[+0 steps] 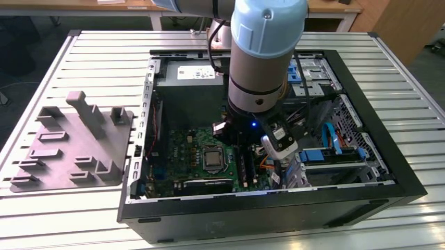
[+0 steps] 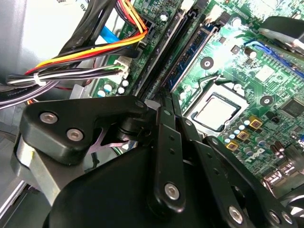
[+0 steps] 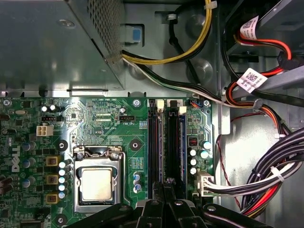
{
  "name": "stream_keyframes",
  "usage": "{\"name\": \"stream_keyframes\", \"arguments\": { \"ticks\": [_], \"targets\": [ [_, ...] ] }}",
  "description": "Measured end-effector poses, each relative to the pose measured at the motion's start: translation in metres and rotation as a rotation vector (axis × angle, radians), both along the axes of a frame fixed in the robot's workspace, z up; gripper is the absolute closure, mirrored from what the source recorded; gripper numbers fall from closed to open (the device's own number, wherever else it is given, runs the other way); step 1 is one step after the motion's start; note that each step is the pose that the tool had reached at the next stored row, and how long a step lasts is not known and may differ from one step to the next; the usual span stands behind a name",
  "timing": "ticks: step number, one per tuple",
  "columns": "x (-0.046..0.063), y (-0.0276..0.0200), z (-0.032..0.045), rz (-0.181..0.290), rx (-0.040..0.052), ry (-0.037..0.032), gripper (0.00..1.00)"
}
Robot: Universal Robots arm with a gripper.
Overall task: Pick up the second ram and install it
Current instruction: 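Insert the second ram into the second slot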
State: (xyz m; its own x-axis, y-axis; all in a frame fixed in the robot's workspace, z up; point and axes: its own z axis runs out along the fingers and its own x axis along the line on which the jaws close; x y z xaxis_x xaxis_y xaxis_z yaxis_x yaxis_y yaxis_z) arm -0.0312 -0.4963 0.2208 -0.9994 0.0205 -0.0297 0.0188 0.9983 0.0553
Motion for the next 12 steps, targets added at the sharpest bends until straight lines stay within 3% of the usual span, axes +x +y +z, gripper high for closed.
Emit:
{"name": "stream_keyframes", "arguments": {
  "ticks": [12],
  "targets": [
    [0.0, 0.0001, -0.0037, 0.0, 0.0002, -0.0001, 0.89]
  ]
}}
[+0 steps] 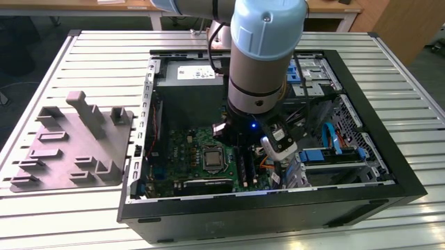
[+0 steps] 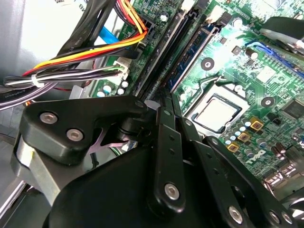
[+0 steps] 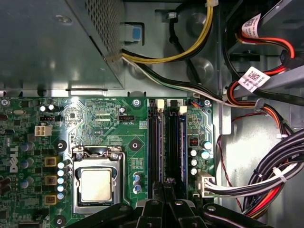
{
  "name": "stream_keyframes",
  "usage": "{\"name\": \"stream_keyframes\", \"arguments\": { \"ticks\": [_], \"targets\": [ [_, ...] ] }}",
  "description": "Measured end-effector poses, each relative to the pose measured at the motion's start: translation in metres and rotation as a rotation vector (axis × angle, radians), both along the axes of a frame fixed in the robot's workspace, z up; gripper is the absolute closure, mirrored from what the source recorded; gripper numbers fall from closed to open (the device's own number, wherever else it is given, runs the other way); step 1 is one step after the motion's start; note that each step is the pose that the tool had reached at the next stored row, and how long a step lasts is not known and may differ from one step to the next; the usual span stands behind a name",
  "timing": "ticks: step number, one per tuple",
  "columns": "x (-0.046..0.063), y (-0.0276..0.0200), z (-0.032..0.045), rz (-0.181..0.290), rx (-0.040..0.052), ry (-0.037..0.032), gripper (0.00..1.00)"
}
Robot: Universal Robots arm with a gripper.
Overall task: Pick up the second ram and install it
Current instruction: 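Insert the second ram into the second slot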
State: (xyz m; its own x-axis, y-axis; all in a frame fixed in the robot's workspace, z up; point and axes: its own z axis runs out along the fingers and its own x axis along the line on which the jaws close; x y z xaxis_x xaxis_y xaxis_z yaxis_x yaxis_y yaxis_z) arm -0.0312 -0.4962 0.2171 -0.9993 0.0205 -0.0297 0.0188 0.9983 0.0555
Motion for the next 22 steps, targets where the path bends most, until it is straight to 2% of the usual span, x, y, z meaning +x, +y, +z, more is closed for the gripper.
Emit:
{"name": "stream_keyframes", "arguments": {
  "ticks": [12, 14, 15, 19, 22],
  "targets": [
    [0.0, -0.0001, -0.001, 0.0, -0.0002, 0.0, 0.89],
    [0.0, -0.0001, -0.0011, 0.0, -0.0001, -0.0001, 0.87],
    [0.0, -0.0001, -0.0011, 0.0, 0.0, -0.0001, 0.81],
    [0.0, 0.0, -0.0011, 0.0, -0.0002, 0.0, 0.81],
    [0.0, 0.0, 0.0028, 0.0, -0.0002, 0.0, 0.81]
  ]
}}
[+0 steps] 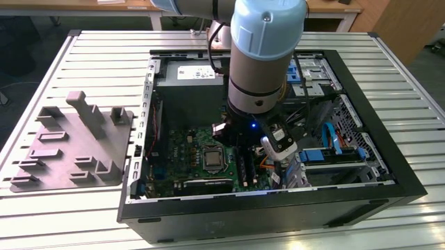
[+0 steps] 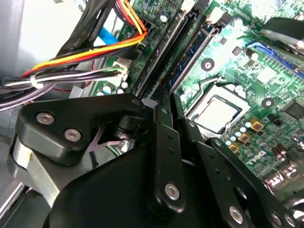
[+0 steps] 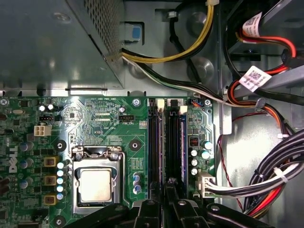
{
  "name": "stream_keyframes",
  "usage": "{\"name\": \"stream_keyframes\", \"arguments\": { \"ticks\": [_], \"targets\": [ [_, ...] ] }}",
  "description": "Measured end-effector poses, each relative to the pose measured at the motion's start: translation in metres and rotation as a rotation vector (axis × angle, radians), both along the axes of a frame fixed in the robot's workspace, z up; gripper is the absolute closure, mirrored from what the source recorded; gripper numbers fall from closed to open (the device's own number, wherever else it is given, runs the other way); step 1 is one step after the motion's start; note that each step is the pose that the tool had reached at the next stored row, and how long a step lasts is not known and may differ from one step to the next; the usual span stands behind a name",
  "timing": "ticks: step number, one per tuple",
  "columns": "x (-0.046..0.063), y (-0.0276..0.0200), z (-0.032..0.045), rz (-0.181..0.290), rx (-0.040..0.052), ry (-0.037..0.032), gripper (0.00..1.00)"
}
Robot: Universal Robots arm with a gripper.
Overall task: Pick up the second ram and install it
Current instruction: 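Insert the second ram into the second slot, then press down the second ram until it locks into place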
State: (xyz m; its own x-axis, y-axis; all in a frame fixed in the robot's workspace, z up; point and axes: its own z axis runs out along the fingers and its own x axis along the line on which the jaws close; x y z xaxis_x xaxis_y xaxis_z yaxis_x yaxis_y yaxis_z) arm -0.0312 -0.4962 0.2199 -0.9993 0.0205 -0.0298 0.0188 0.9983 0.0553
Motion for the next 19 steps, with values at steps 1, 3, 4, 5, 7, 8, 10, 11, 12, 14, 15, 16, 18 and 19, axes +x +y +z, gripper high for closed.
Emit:
{"name": "stream_keyframes", "arguments": {
  "ticks": [1, 3, 4, 5, 7, 8, 10, 11, 12, 14, 15, 16, 18, 19],
  "targets": [
    [0.0, 0.0, 0.0026, 0.0, 0.0, 0.0, 0.81],
    [0.0, 0.0, 0.0081, 0.0, -0.0001, 0.0, 0.81],
    [0.0, 0.0, 0.011, 0.0, 0.0, 0.0, 0.81],
    [0.0, 0.0, 0.0141, 0.0, -0.0001, 0.0, 0.81],
    [0.0, 0.0, 0.0196, 0.0, 0.0001, 0.0, 0.81],
    [0.0, 0.0, 0.0221, 0.0, 0.0, 0.0, 0.81],
    [0.0, 0.0, 0.0252, 0.0, -0.0001, 0.0001, 0.81],
    [0.0, 0.0, 0.0259, 0.0, -0.0003, 0.0001, 0.81],
    [0.0, 0.0, 0.0267, 0.0, -0.0004, 0.0001, 0.81],
    [0.0, 0.0, 0.029, 0.0, -0.0006, 0.0, 0.81],
    [0.0, 0.0, 0.0294, 0.0, -0.0005, 0.0, 0.81],
    [0.0, 0.0, 0.0295, 0.0, -0.0004, -0.0001, 0.81],
    [0.0, 0.0, 0.0306, 0.0, -0.0007, 0.0, 0.81],
    [0.0, 0.0, 0.0307, 0.0, -0.0007, 0.0, 0.81]
  ]
}}
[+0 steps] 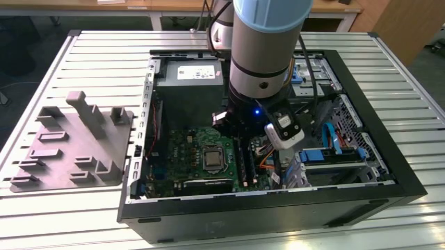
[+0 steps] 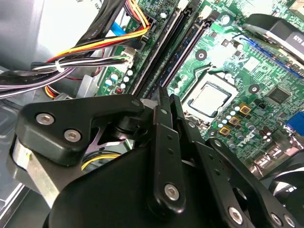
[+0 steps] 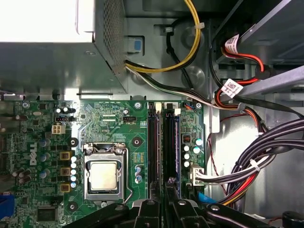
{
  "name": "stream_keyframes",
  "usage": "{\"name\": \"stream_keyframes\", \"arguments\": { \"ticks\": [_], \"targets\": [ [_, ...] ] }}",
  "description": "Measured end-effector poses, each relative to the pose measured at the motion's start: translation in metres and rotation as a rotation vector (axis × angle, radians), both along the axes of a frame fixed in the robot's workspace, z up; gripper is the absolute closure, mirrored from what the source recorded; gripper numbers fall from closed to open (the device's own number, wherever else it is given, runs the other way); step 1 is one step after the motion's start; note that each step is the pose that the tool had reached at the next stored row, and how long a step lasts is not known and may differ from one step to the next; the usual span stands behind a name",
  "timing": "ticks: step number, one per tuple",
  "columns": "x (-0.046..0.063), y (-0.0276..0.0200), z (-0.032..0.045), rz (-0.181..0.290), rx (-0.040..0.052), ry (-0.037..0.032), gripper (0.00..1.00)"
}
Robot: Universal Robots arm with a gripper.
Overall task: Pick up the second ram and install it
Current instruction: 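Press down the second ram until it locks into place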
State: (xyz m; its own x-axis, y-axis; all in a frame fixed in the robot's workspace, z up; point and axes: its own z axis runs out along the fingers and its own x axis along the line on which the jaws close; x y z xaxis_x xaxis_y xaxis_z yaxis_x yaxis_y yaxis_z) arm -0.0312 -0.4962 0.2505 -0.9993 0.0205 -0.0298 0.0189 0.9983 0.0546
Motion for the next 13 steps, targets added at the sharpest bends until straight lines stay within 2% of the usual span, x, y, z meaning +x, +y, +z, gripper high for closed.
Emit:
{"name": "stream_keyframes", "arguments": {
  "ticks": [9, 10, 11, 13],
  "targets": [
    [0.0, 0.0, 0.0004, 0.0, 0.0001, 0.0, 0.81],
    [0.0, 0.0, 0.0005, 0.0, 0.0, 0.0, 0.83],
    [0.0, 0.0, 0.0005, 0.0, 0.0, 0.0, 0.89],
    [0.0, 0.0, 0.0006, 0.0, 0.0, 0.0, 0.9]
  ]
}}
